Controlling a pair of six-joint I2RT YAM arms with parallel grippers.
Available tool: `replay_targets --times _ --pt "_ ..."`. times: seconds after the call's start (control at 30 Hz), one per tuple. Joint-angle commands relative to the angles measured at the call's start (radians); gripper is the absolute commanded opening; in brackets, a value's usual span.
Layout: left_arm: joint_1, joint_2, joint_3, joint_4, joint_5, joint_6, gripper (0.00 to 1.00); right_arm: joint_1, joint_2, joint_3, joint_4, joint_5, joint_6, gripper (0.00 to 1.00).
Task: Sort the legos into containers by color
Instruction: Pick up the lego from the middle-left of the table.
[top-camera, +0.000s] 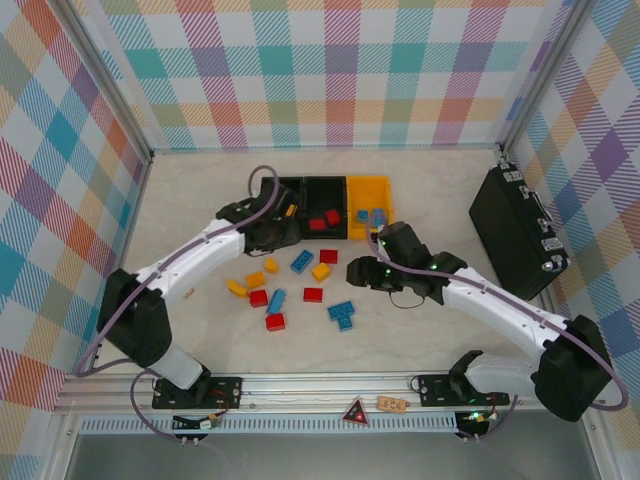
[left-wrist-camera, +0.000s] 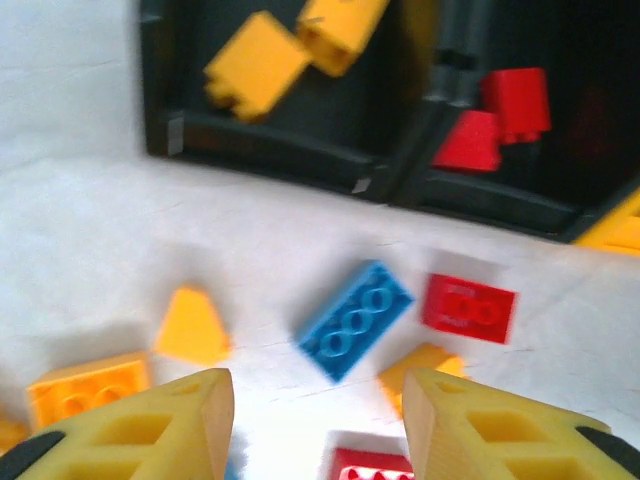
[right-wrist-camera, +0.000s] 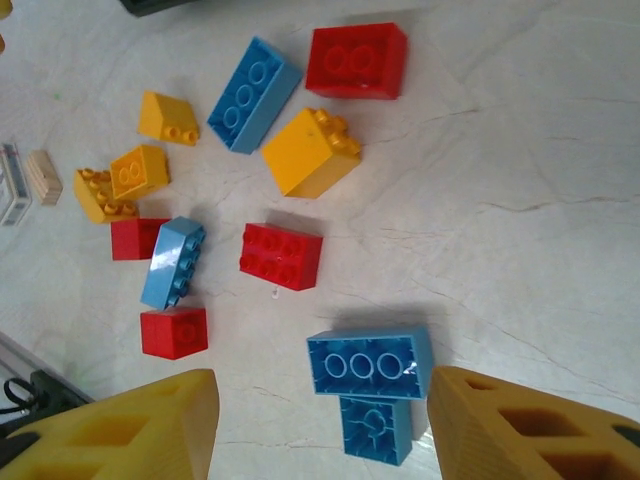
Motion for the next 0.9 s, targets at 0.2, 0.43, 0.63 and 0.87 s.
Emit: replay_targets --times 0.2,0.43,0.63,0.87 --pt "0.111 -0.208 -0.227 -0.017 -0.059 -0.076 0.61 0.092 0.127 0.117 0.087 -0.049 -0.064 0.65" --pt "0.198 -0.267 -0.37 -0.011 -0.05 -0.147 0.68 0.127 0.207 0.17 0.091 -0.057 -0.066 0.67" --pt "0.213 -0.238 -0.458 0.049 -0.05 -0.207 0.68 0.129 0.209 0.17 0.089 -0.05 -0.062 0.67" --pt "0.218 -0.171 -0.492 0.108 -0.068 -0.225 0.58 0.129 0.194 0.147 0.086 -0.034 -0.052 0.67"
